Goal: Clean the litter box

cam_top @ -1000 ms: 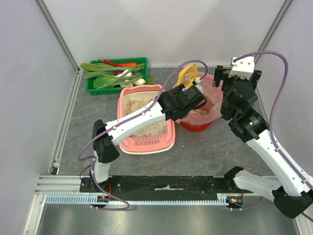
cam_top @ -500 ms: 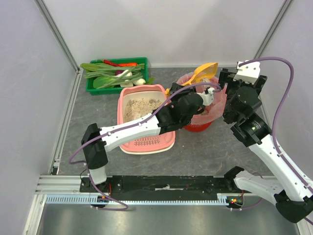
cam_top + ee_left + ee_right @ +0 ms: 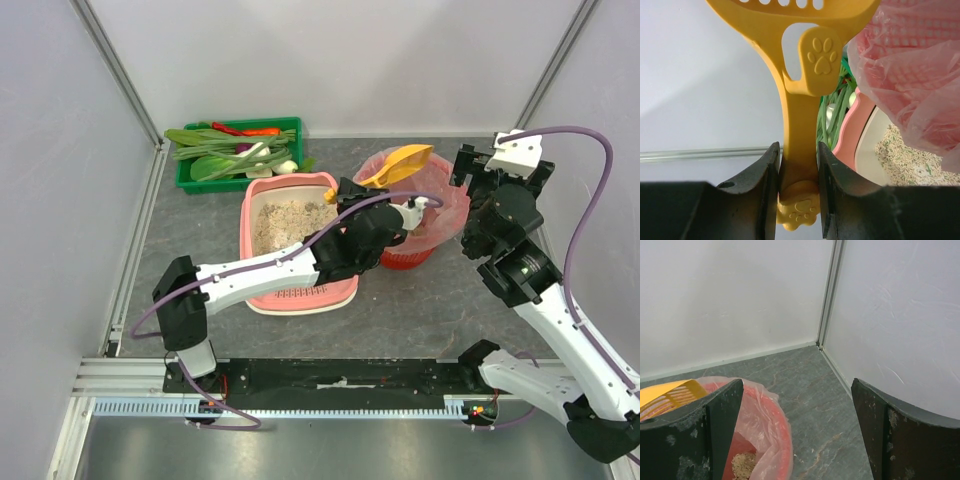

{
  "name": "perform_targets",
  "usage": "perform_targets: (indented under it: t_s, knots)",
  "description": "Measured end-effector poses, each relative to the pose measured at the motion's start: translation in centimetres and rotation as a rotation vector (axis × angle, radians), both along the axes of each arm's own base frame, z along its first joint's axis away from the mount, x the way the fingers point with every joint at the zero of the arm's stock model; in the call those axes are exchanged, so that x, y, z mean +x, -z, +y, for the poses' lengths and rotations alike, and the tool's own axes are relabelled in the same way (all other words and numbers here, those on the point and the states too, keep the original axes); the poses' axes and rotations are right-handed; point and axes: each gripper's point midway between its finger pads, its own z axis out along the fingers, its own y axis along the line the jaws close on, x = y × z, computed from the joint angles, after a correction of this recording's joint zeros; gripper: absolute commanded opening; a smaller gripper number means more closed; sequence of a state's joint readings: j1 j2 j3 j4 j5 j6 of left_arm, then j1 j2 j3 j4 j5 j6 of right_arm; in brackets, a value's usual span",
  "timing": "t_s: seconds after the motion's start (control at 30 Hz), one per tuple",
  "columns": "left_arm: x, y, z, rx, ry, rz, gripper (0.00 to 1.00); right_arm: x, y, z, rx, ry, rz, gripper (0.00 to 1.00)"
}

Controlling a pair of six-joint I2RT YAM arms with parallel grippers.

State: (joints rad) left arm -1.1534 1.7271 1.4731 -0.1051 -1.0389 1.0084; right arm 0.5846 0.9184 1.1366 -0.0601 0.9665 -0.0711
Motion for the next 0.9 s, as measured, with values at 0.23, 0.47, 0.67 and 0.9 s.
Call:
perform_targets:
  t_s: [0.23,0.47,0.67,0.9]
  knots:
    - [-0.7,-1.4,-0.1,-0.110,-0.006,0.108,0.02,-0.1,-0.1,0.0,0.008,-0.001,-0.005,0.98]
    - [-3.9,-1.7,0.0,-0.408,-0.034,0.373,0.02,0.3,0.3,0.3,0.001,-0.010,0.007,0.98]
    - [-7.4,4.1,3.6,-0.439,-0.174,0.625,0.02,1.2,1.0,1.3,-0.014,-0.041,0.039,0.98]
    - [-9.5,5.4,8.2,-0.599,-0.309,0.739,0.02,2.1,1.3,2.4,-0.015,-0.079,0.060,0.98]
